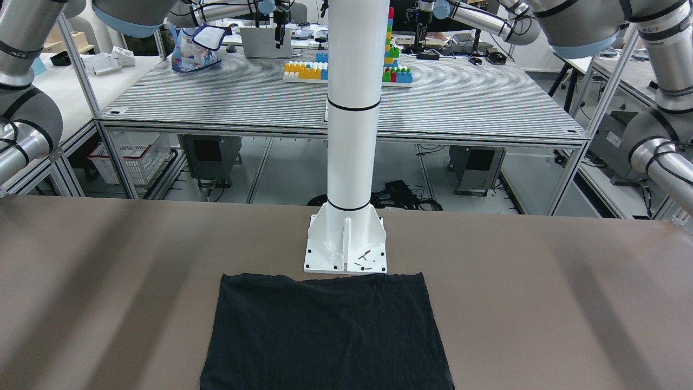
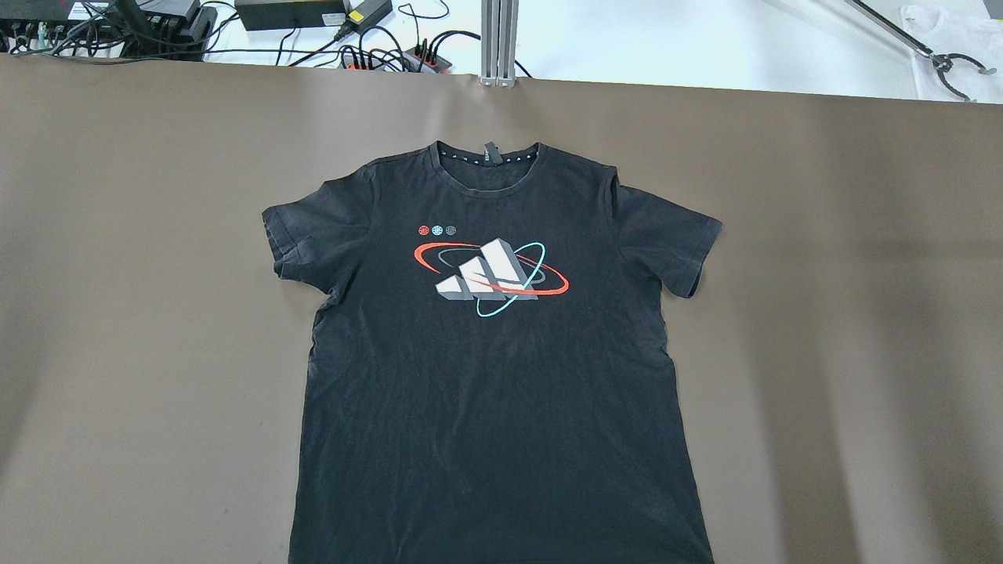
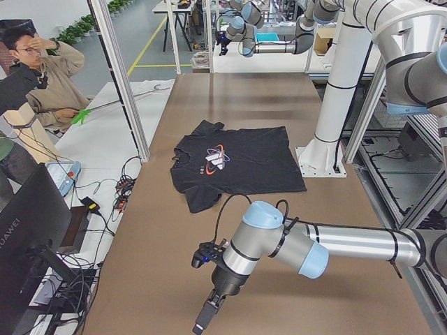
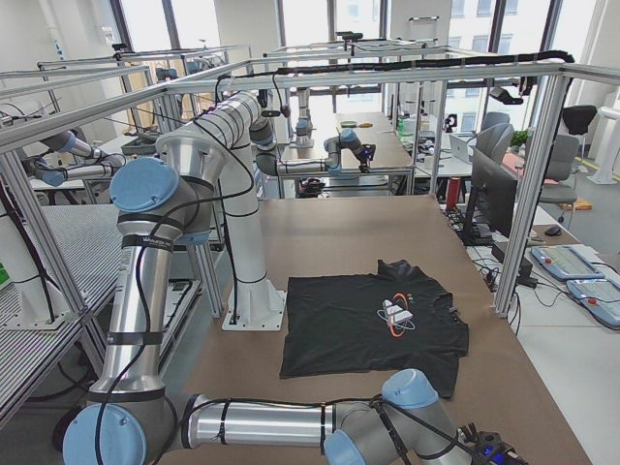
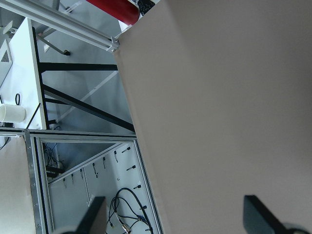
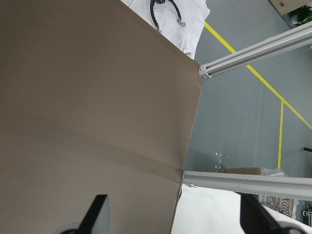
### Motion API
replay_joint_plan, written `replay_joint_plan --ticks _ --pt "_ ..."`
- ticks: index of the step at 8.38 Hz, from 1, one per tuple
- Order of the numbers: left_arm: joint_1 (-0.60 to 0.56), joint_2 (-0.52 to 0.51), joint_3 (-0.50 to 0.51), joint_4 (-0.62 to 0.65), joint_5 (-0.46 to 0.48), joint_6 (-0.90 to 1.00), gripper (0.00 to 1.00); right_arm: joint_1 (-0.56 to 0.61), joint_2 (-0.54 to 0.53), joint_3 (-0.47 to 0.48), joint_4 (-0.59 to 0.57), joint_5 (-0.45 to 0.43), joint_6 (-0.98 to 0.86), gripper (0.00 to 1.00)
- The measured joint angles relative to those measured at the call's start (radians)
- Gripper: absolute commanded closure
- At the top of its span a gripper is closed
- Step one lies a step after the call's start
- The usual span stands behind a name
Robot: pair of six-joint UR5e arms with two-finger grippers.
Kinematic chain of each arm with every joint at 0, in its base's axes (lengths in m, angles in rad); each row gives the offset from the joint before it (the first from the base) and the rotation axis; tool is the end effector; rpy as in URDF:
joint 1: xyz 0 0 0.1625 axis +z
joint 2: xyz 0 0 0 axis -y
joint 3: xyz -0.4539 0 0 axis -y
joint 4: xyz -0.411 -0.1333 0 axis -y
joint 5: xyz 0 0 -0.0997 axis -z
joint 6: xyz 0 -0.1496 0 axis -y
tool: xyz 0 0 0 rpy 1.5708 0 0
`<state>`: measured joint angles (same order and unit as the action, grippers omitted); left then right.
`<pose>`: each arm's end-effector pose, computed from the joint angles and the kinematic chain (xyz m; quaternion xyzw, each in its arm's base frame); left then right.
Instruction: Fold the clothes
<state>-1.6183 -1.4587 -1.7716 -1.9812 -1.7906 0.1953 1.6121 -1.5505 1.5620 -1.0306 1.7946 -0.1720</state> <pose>-0.1251 -0.5107 0.6576 0.2565 0.0758 0.0981 0.9585 0.1240 -0.5769 0.6836 0.2806 -0.0780 -0.0928 0.9521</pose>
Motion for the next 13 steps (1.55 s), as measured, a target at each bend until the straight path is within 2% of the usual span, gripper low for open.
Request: replay_joint_plan --ticks 9,11,13 --pt "0.004 0.060 -0.019 -0.046 0.006 -0.002 0.00 -0.010 -0.003 0.006 0.000 0.023 0.010 0.05" --pt "0.004 0.060 -0.022 -0.047 0.009 -0.001 0.00 -0.015 -0.001 0.004 -0.002 0.124 0.027 0.06" --pt "0.004 0.060 -0.024 -0.047 0.005 -0.001 0.00 -0.056 0.023 0.003 -0.004 0.235 0.160 0.13"
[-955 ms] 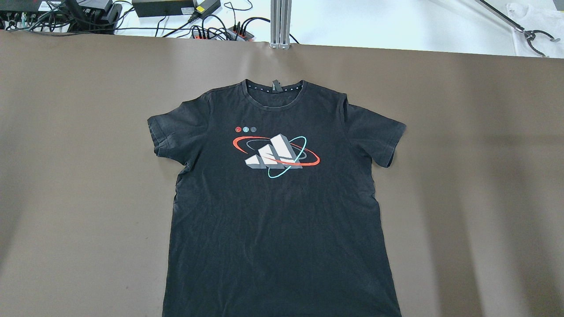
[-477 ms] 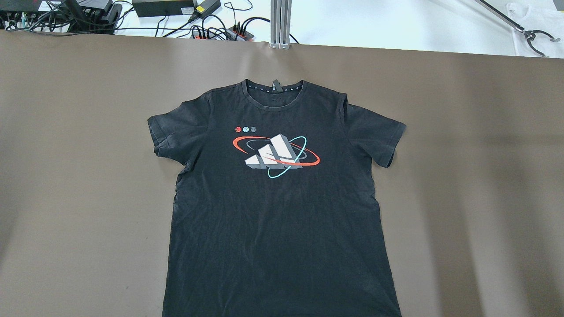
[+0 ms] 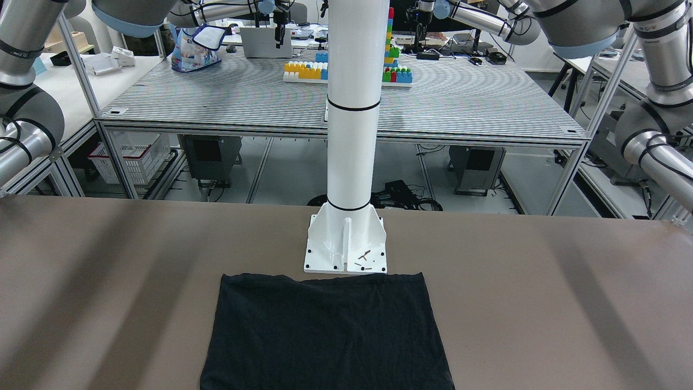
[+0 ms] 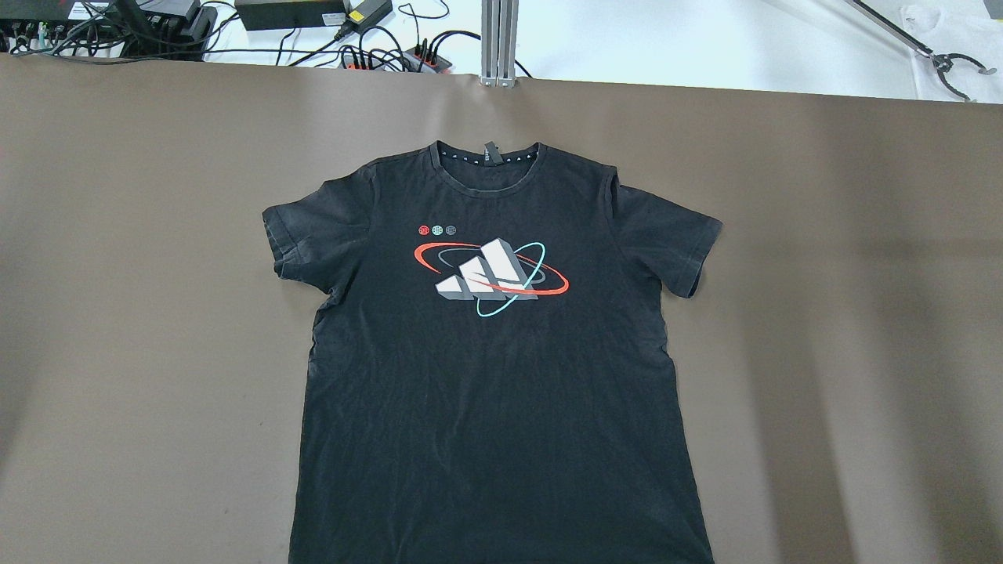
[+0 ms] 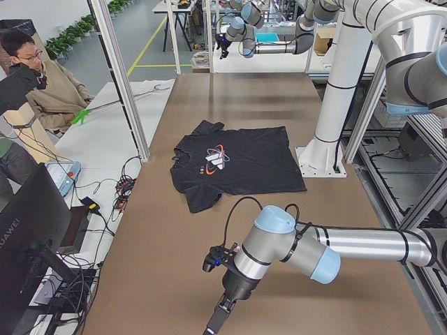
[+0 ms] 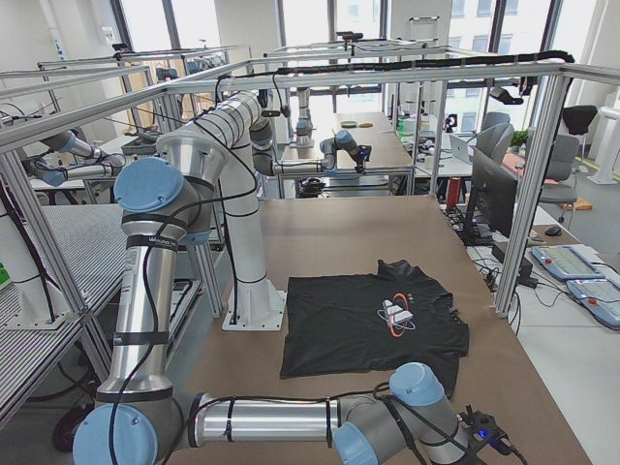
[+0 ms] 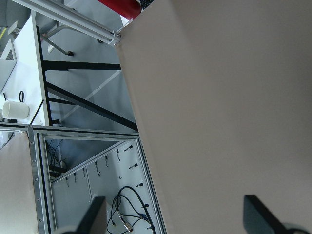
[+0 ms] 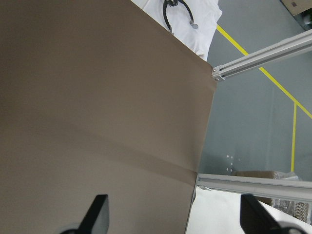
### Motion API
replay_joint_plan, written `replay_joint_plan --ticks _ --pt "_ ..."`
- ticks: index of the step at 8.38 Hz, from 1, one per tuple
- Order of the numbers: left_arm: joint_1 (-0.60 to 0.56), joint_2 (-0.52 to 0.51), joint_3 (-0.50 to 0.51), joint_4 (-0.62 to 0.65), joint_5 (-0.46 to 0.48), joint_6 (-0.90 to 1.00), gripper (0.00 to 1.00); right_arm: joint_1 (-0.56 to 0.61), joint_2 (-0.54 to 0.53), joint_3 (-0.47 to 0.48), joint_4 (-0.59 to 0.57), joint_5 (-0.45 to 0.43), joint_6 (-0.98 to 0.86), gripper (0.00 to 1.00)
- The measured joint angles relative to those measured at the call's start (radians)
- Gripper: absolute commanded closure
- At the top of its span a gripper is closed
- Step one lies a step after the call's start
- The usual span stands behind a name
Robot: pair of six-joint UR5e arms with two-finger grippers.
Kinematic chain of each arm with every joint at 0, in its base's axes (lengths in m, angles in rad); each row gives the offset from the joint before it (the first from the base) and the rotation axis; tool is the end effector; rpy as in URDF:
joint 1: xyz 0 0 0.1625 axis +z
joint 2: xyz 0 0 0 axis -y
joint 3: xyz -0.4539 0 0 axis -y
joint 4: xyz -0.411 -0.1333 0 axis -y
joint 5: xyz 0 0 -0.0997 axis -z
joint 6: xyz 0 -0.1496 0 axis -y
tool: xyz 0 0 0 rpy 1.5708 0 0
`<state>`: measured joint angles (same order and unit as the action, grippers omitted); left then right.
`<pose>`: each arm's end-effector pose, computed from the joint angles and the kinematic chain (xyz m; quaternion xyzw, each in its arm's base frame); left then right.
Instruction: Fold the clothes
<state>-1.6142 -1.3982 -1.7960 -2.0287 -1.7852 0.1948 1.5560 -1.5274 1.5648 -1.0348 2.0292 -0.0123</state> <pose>-0.1227 -0.4860 0.6669 0.2616 0.0730 0.0997 0.9572 0.0584 -0.5879 0.6592 0.2751 -0.2183 -0.0769 0.9331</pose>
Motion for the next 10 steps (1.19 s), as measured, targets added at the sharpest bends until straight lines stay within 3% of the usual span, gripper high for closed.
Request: replay_joint_plan --ticks 6,10 --pt "0.002 0.002 0.000 -0.008 -0.005 0.000 0.00 -0.381 0.170 -0.005 0.030 0.035 0.716 0.19" --pt "0.001 0.027 0.000 -0.058 -0.006 0.002 0.00 -0.508 0.298 -0.158 0.061 0.025 0.878 0.21"
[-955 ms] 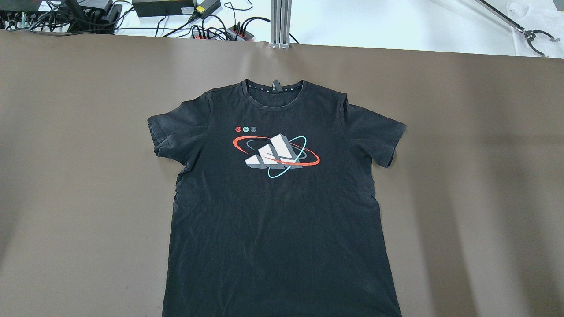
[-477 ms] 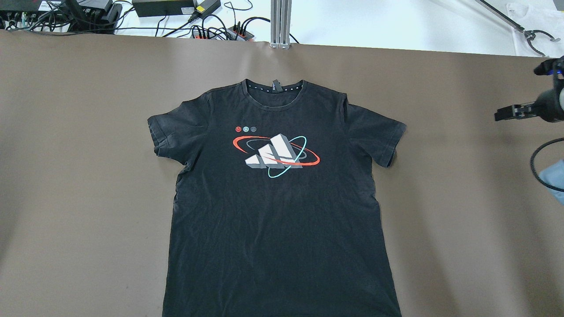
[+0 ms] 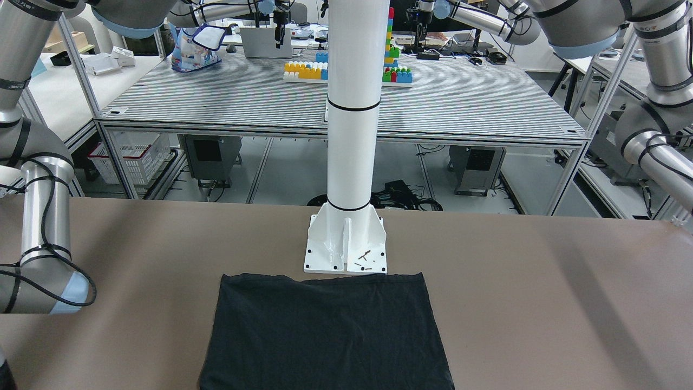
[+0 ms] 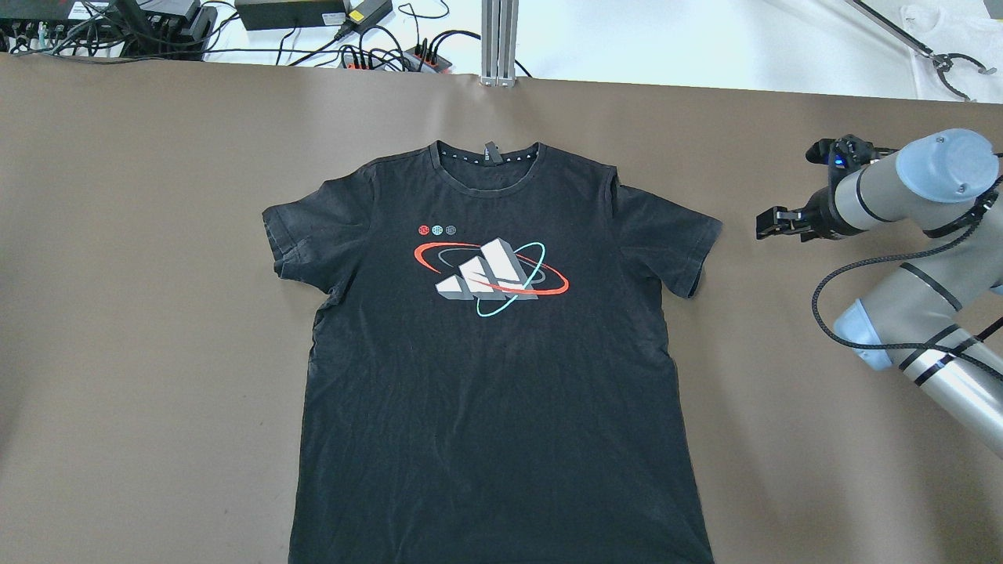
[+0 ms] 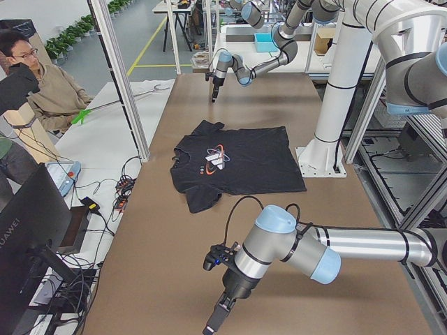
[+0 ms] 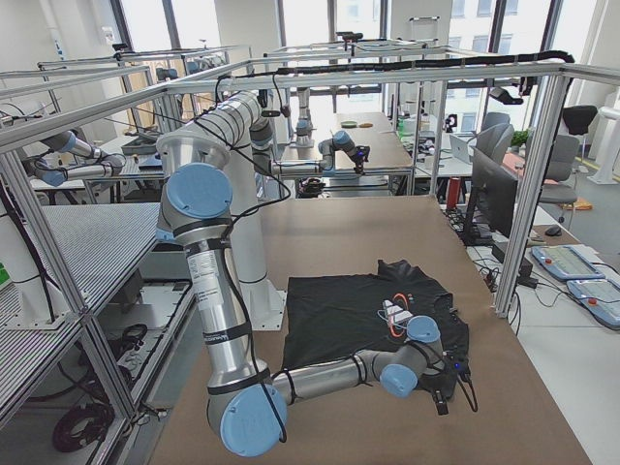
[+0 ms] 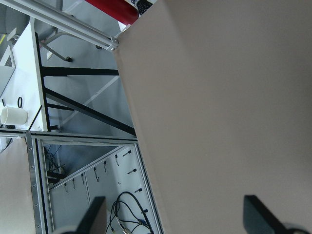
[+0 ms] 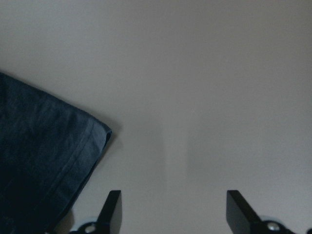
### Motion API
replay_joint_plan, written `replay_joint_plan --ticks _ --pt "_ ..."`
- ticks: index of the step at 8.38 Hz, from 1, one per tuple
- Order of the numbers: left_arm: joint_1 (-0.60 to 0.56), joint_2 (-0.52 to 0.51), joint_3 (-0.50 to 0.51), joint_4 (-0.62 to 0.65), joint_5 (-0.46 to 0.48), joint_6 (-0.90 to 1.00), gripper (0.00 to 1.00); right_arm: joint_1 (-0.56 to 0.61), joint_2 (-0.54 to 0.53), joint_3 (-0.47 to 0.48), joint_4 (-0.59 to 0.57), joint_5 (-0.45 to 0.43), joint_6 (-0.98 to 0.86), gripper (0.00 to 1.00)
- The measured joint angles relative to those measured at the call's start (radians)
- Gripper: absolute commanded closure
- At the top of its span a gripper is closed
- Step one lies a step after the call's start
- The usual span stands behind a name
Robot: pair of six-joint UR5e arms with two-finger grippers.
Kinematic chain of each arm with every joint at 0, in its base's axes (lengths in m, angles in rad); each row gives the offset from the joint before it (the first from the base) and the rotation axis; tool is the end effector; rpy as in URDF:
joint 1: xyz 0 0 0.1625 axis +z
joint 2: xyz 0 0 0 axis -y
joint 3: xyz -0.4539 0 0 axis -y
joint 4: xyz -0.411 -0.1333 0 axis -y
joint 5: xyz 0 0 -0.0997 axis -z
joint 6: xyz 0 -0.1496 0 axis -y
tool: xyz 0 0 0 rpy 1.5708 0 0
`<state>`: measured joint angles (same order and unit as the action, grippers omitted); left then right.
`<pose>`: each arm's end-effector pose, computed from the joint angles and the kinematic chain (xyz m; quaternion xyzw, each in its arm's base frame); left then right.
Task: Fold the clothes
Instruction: 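Move the right gripper in toward the T-shirt's shoulder nearest it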
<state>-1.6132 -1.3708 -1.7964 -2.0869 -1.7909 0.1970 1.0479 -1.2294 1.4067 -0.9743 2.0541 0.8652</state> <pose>-0.1210 -0.4767 0.6705 0.2767 0.0733 0.1033 0.9526 -0.3045 -0.6560 0.5428 0.1398 -0.4047 0.0642 0.9014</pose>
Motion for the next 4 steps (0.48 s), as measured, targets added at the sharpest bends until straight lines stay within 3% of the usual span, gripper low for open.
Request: replay_joint_plan --ticks 2,4 --pt "0.000 0.015 0.000 -0.023 -0.001 0.001 0.00 -0.008 0.073 -0.123 0.051 -0.001 0.021 0.22" --pt "0.001 0.017 0.003 -0.027 -0.001 0.000 0.00 -0.022 0.114 -0.184 0.071 -0.008 0.031 0.26"
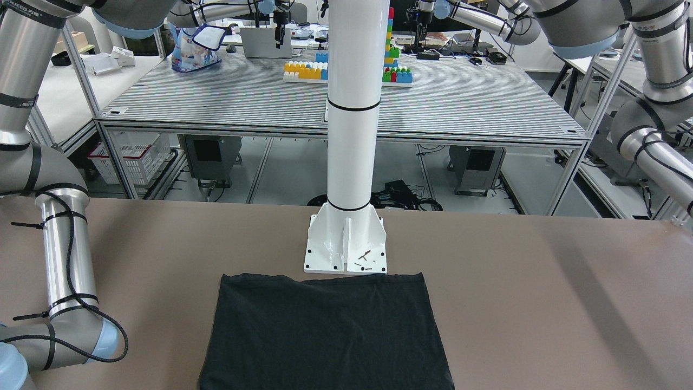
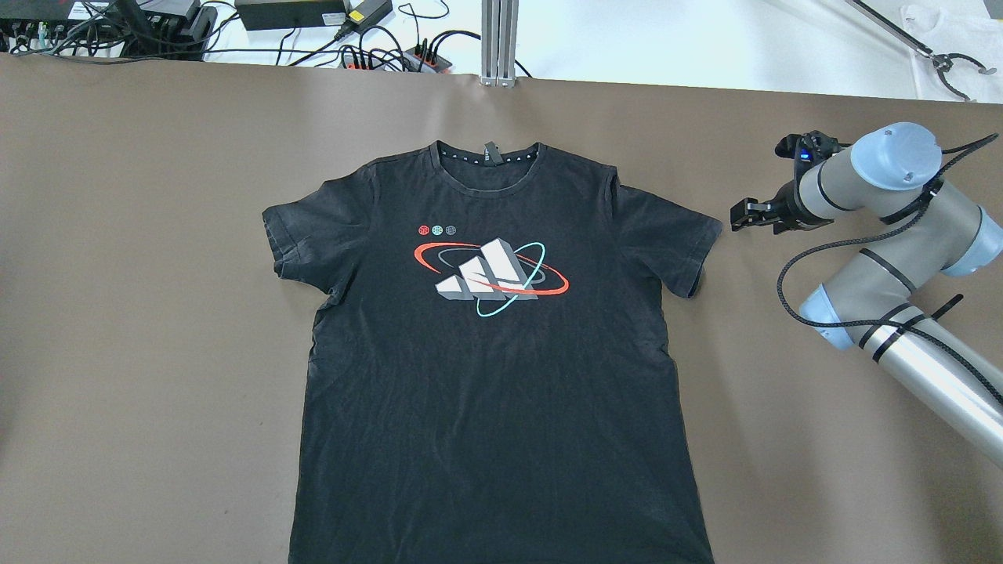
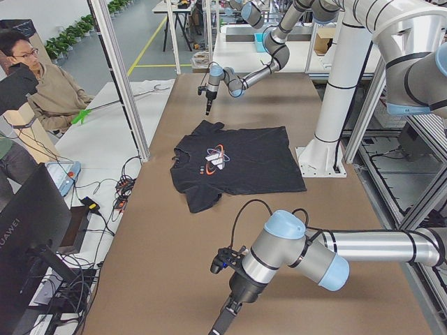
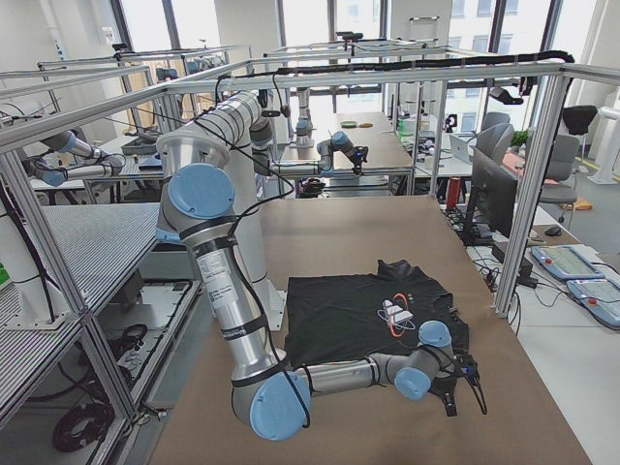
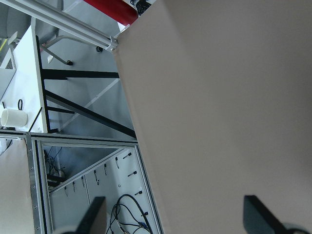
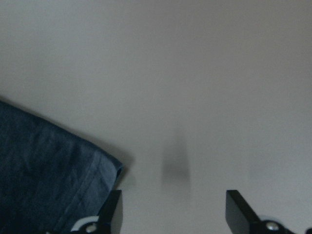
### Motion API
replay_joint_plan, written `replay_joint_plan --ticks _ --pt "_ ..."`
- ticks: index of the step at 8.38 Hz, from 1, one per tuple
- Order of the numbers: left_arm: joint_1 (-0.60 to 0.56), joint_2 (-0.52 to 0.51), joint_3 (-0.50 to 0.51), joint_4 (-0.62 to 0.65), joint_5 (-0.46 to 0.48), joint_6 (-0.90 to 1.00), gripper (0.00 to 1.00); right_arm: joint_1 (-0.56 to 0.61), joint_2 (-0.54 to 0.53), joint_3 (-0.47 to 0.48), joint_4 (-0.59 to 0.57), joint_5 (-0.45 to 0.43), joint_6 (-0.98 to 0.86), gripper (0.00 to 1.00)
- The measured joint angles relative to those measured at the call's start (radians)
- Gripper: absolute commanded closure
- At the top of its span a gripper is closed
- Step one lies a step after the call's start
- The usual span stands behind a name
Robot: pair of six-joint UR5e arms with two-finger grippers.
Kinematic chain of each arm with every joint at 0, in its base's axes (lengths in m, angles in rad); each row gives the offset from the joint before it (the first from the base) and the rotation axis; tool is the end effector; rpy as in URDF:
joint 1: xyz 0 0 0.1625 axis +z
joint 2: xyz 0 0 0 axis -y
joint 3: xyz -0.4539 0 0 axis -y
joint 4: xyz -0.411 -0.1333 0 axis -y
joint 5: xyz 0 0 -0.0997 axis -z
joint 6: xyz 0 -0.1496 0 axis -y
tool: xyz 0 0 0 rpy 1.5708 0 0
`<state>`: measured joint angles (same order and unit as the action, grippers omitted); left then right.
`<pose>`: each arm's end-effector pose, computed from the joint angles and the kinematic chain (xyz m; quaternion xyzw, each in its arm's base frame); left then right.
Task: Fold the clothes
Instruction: 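Move the right gripper in toward the T-shirt's shoulder nearest it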
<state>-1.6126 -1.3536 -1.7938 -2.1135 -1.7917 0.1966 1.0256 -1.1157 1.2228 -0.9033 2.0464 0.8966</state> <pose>-0.1203 -0.4697 0.6759 0.2799 0.0733 0.1037 0.9516 -0.3452 -0.6941 0.5516 0.1318 -0.4061 0.0697 0.9016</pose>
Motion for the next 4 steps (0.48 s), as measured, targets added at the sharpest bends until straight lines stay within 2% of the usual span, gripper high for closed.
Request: replay_joint_plan --ticks 4 --pt "0.000 0.001 0.000 -0.002 -0.002 -0.002 0.00 -0.042 0.066 -0.070 0.004 -0.048 0.004 0.43"
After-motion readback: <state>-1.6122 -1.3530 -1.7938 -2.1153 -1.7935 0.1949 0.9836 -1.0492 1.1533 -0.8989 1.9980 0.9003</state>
